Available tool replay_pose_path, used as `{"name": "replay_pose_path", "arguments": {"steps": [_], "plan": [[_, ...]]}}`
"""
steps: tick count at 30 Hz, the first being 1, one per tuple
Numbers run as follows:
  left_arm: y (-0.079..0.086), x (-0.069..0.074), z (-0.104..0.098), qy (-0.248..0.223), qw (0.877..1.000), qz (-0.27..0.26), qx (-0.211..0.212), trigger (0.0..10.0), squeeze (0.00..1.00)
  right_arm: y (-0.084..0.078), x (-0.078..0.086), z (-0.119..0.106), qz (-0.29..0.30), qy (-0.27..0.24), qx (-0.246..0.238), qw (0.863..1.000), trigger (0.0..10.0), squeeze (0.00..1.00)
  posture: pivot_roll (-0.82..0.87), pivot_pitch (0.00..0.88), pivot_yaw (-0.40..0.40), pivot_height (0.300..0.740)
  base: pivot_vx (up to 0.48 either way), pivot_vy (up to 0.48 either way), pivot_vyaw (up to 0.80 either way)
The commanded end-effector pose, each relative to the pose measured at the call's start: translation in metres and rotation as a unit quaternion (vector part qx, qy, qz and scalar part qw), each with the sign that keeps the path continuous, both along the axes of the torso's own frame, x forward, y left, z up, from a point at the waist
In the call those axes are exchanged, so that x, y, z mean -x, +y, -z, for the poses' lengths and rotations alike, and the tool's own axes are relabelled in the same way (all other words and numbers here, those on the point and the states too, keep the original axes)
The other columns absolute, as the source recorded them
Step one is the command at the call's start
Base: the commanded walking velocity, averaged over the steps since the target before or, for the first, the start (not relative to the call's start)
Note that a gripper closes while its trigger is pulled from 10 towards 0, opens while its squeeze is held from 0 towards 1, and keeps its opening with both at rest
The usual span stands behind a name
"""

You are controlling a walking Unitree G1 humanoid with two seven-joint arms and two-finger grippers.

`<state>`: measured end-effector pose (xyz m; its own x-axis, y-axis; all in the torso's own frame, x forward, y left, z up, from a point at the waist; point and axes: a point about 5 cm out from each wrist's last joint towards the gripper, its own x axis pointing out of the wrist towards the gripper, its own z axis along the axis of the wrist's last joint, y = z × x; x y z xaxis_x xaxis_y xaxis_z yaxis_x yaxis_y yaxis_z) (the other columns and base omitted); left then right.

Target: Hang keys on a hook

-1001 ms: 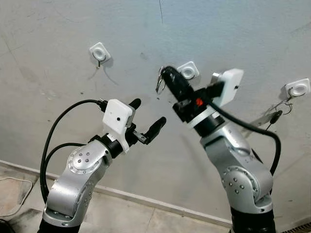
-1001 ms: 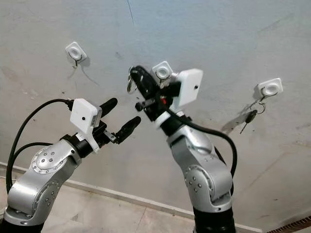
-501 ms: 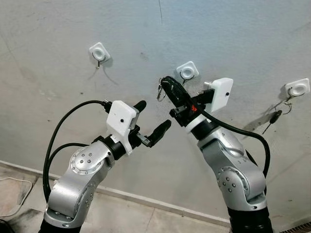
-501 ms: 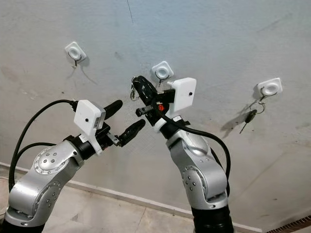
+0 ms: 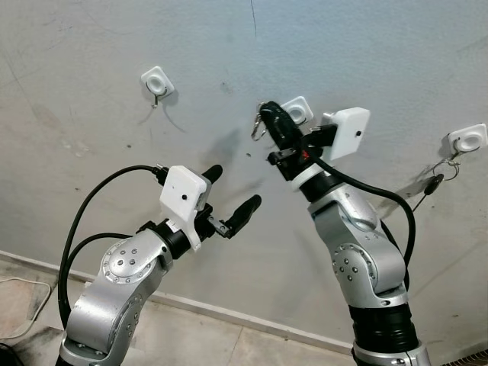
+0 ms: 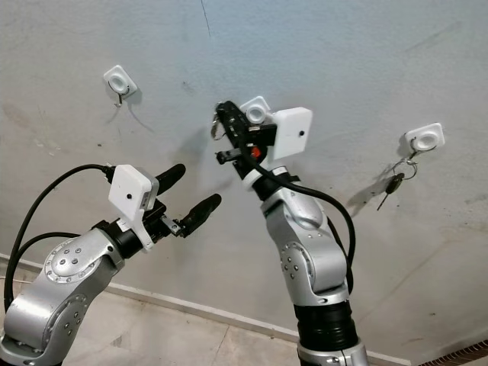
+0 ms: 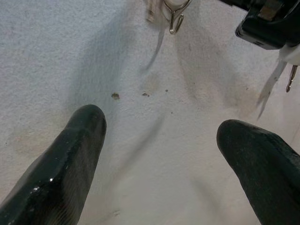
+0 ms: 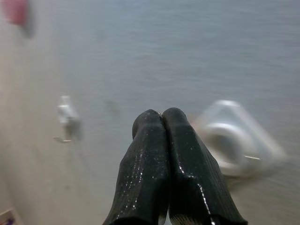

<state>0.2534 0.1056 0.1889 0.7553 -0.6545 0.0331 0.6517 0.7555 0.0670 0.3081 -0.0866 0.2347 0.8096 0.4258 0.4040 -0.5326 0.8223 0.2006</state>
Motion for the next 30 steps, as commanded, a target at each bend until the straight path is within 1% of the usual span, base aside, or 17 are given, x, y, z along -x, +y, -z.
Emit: {"name": "replay_pose_path", "arguments": {"steps": [1, 5, 10, 30], "plan": [[0.000, 0.003, -0.004, -0.008, 1.000, 0.002, 0.001, 10.0, 0.00, -0.008, -0.003, -0.005, 0.019, -0.009, -0.004, 1.000, 10.0, 0.00, 0.25, 0.013, -0.070, 0.740, 0.000, 0.000, 0.00], [-0.001, 0.003, -0.004, -0.007, 1.000, 0.006, 0.001, 10.0, 0.00, -0.019, -0.004, 0.000, 0.039, -0.005, 0.003, 0.999, 10.0, 0.00, 0.25, 0.011, -0.064, 0.740, 0.000, 0.000, 0.00], [-0.002, 0.002, -0.004, -0.008, 1.000, 0.009, -0.001, 10.0, 0.00, -0.027, -0.004, 0.007, 0.053, 0.003, 0.009, 0.999, 10.0, 0.00, 0.24, 0.009, -0.062, 0.740, 0.000, 0.000, 0.00], [-0.002, 0.000, -0.005, -0.012, 1.000, 0.013, -0.003, 10.0, 0.00, -0.031, 0.003, 0.025, 0.052, 0.029, 0.020, 0.998, 10.0, 0.00, 0.25, 0.005, -0.056, 0.740, 0.000, 0.000, 0.00]]}}
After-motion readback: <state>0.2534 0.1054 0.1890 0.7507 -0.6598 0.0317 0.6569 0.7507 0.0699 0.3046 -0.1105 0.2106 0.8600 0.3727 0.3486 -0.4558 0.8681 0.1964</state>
